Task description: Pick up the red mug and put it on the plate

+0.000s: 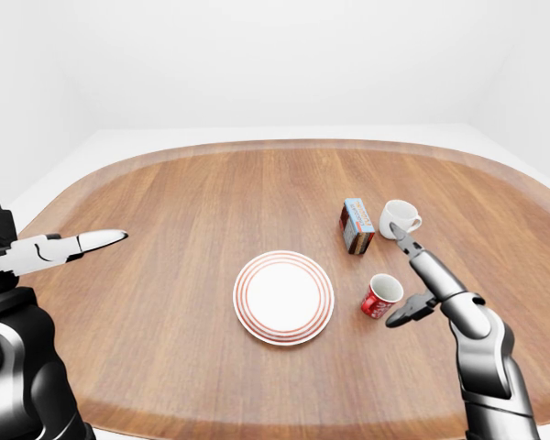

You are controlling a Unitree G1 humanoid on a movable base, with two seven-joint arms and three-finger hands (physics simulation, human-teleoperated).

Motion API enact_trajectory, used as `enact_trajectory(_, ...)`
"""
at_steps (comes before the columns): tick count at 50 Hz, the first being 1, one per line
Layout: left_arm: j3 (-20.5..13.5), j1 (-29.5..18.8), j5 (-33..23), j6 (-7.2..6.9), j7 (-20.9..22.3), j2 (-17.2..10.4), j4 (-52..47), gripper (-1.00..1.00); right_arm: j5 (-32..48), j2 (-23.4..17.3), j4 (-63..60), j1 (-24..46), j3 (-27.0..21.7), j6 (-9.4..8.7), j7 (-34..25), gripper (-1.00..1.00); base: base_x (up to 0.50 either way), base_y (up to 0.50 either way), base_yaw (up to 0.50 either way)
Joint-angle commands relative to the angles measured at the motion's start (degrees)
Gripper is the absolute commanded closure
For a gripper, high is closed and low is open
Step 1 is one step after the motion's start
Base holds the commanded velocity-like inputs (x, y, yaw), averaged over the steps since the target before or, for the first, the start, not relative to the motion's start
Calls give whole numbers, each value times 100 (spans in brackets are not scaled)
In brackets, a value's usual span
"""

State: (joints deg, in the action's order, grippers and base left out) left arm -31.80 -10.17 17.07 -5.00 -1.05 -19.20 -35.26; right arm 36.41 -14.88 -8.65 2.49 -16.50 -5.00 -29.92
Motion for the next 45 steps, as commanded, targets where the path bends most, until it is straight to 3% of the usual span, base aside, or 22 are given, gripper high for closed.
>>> enact_trajectory(1,0,-8,3,0,-6,-1,-42,-100,360,-31,561,89,220,0,137,-100,0,0,0)
enact_trajectory(22,30,-9,-23,0,-3,16,-24,-100,985,-293,1427,510,424,0,238,-100,0,0,0)
enact_trajectory(45,27,-64,9,0,-31,-21,-15,-100,1281,-309,1528,612,520,0,54,-100,0,0,0)
